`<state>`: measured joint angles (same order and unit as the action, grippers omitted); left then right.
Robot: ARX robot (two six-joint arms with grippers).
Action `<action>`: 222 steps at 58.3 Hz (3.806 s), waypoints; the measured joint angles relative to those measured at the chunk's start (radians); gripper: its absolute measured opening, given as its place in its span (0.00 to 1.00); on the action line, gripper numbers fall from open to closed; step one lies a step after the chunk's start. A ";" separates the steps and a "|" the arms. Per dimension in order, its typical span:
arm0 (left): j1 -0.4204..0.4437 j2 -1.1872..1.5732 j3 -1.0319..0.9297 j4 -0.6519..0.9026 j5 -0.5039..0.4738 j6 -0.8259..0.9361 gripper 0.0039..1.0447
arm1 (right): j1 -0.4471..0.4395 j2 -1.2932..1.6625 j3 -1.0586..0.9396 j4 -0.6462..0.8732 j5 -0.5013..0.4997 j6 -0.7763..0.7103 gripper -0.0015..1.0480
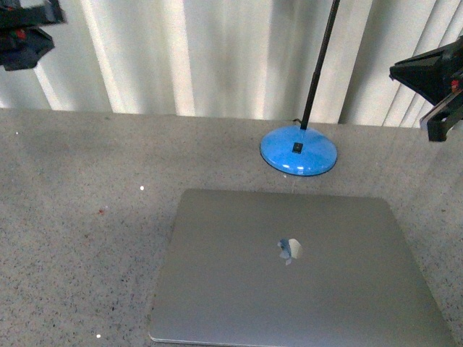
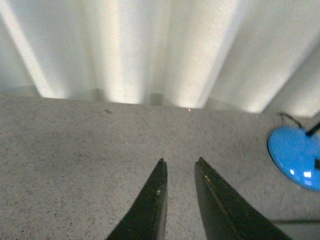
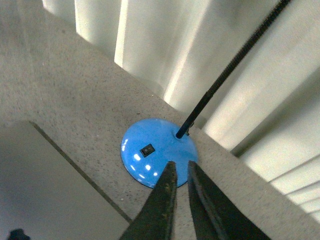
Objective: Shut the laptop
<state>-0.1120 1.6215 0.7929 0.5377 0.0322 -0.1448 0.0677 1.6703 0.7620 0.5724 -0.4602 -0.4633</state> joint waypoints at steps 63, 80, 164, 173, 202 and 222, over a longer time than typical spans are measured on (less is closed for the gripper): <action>0.110 -0.474 -0.685 0.490 -0.035 0.137 0.03 | -0.067 -0.547 -0.667 0.437 0.460 0.450 0.03; 0.110 -0.706 -0.750 0.322 -0.033 0.137 0.03 | -0.067 -0.780 -0.726 0.267 0.460 0.451 0.03; 0.110 -1.586 -0.765 -0.528 -0.032 0.137 0.03 | -0.067 -1.653 -0.756 -0.566 0.460 0.452 0.03; 0.110 -1.617 -0.765 -0.536 -0.032 0.138 0.03 | -0.067 -1.665 -0.756 -0.571 0.459 0.452 0.03; 0.110 -1.620 -0.765 -0.537 -0.032 0.137 0.58 | -0.067 -1.666 -0.756 -0.572 0.459 0.452 0.64; 0.110 -1.620 -0.765 -0.537 -0.032 0.140 0.94 | -0.067 -1.666 -0.756 -0.572 0.459 0.453 0.93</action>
<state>-0.0021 0.0013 0.0277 0.0006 -0.0002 -0.0048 0.0006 0.0044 0.0063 0.0006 -0.0013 -0.0105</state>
